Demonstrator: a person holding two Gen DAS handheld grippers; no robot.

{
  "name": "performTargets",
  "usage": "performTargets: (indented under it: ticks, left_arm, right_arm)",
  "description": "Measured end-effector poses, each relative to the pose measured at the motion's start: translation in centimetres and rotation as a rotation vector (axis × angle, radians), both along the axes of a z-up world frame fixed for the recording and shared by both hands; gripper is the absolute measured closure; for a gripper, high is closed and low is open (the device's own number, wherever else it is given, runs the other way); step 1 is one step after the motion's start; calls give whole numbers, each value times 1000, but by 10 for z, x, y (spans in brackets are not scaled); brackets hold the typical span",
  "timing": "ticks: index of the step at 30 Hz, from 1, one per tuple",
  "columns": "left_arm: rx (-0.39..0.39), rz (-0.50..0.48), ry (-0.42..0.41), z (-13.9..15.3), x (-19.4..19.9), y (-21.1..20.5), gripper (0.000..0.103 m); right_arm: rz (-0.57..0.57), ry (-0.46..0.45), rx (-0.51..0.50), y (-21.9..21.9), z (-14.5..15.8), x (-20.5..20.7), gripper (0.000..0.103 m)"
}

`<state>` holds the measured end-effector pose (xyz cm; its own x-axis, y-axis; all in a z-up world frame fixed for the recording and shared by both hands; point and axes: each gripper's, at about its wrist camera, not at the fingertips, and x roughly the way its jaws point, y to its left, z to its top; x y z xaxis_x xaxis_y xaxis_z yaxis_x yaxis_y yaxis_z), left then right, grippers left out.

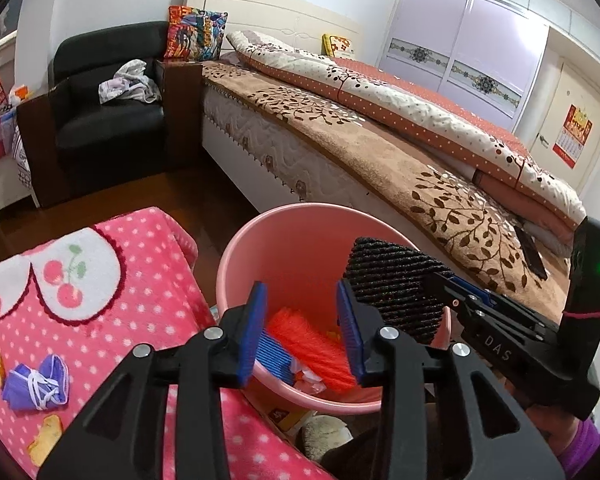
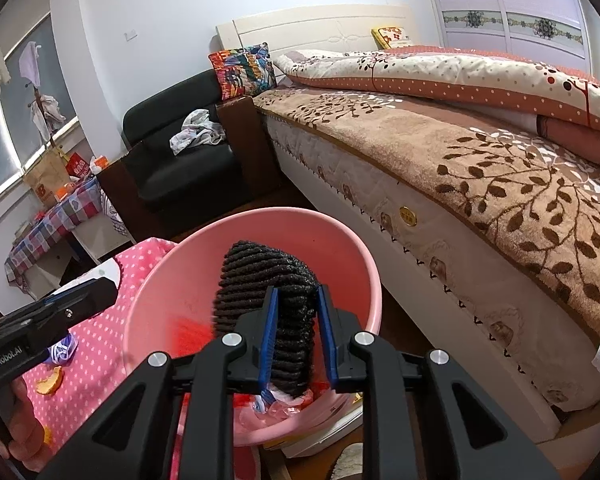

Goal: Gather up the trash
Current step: 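Carry the red pad and black sleeve over the pink bucket and open both grippers, then move both grippers back over the table toward the yellow mesh net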

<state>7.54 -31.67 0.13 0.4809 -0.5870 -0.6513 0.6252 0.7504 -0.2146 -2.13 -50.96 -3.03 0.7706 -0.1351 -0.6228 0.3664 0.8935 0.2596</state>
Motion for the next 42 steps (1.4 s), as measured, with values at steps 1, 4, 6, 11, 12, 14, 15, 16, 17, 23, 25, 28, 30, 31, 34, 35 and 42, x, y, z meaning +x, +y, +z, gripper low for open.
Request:
performTargets:
  ticks: [1, 4, 6, 11, 12, 14, 15, 16, 17, 23, 25, 28, 30, 31, 34, 35, 42]
  left_arm:
    - [0, 1, 2, 0, 0, 1, 66]
    - [-3, 4, 6, 2, -1, 3, 66]
    - [-12, 1, 10, 4, -3, 6, 66]
    - [-23, 6, 14, 9, -8, 12, 65]
    - [-26, 7, 16, 10, -10, 14, 65]
    - [-34, 14, 16, 13, -13, 19, 65]
    - [-41, 18, 15, 14, -15, 22, 65]
    - [-49, 26, 15, 15, -16, 26, 65]
    - [-55, 34, 15, 17, -17, 30, 65]
    - [-56, 78, 1, 24, -25, 55, 65]
    - [-56, 87, 1, 26, -29, 65, 65]
    - [-48, 106, 0, 27, -35, 79, 65]
    - [-34, 131, -15, 30, -40, 91, 65]
    - [-30, 139, -21, 30, -41, 95, 65]
    - [-22, 168, -41, 33, -46, 114, 65]
    - [-20, 178, -44, 34, -47, 120, 65]
    - [4, 227, -81, 37, -62, 159, 65]
  right_arm:
    - [1, 0, -1, 1, 1, 0, 83]
    - [0, -4, -3, 3, 2, 0, 80]
    - [-6, -4, -11, 4, 3, 0, 69]
    - [3, -16, -13, 9, 8, -3, 64]
    - [9, -19, -13, 11, 9, -3, 64]
    - [22, -25, -16, 17, 12, -5, 64]
    - [29, -28, -18, 20, 14, -6, 64]
    - [34, -31, -20, 23, 16, -7, 64]
    - [42, -35, -20, 27, 18, -8, 64]
    - [89, -64, -24, 50, 29, -15, 64]
    - [106, -69, -21, 58, 31, -17, 64]
    - [138, -71, -21, 73, 34, -18, 64]
    - [161, -71, -20, 83, 36, -18, 64]
    - [175, -72, -21, 90, 37, -17, 64]
    - [210, -76, -22, 107, 38, -17, 64]
    - [221, -76, -21, 111, 38, -16, 64]
    - [339, -66, 4, 153, 36, -12, 64]
